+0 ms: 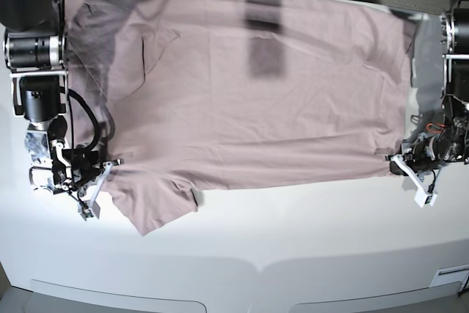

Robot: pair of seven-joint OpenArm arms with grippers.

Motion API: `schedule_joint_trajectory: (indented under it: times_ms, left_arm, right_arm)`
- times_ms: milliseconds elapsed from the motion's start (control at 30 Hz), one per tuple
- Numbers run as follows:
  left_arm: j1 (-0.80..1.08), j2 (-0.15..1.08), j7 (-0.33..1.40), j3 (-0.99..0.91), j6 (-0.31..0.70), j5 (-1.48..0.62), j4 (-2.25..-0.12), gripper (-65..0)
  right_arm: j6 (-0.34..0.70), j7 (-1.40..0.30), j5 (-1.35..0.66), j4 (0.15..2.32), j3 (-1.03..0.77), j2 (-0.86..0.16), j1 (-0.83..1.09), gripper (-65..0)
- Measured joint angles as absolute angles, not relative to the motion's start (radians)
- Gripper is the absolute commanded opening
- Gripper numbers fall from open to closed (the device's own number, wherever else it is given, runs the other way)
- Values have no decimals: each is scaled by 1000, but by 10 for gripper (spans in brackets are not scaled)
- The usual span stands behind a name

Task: Fold the T-shirt properly
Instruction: 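Pinch the shirt's side edges with both grippers and lift the fabric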

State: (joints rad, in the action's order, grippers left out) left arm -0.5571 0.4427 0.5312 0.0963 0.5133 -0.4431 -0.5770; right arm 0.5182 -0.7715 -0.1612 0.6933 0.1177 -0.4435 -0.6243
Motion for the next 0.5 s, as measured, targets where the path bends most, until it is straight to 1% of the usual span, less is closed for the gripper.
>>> schedule_joint_trajectory:
  times_ms: [133,200,233,267,400,500]
  left_arm:
    - [-557,443,532,96,513,-443,-577,-650]
    - [-557,443,532,96,513,-443,-577,-650]
    - [-557,443,532,96,513,-443,-577,-650]
    - [-557,443,531,96,513,-443,-577,-650]
    - [-557,443,531,96,513,-443,-577,-650]
    - [-557,440,531,96,513,-443,-577,-650]
  right_arm:
    - [560,-787,-162,693,118,-444,-663,-315]
    - [561,-805,-160,693,118,-444,-690,-237]
    - [561,-812,-159,694,118,-444,-701,-222]
    - [561,-813,-160,694,118,-447,-708,-220]
    - [561,-868,-160,694,118,-464,-710,-220]
    - [535,-893,-160,694,118,-497,-704,-220]
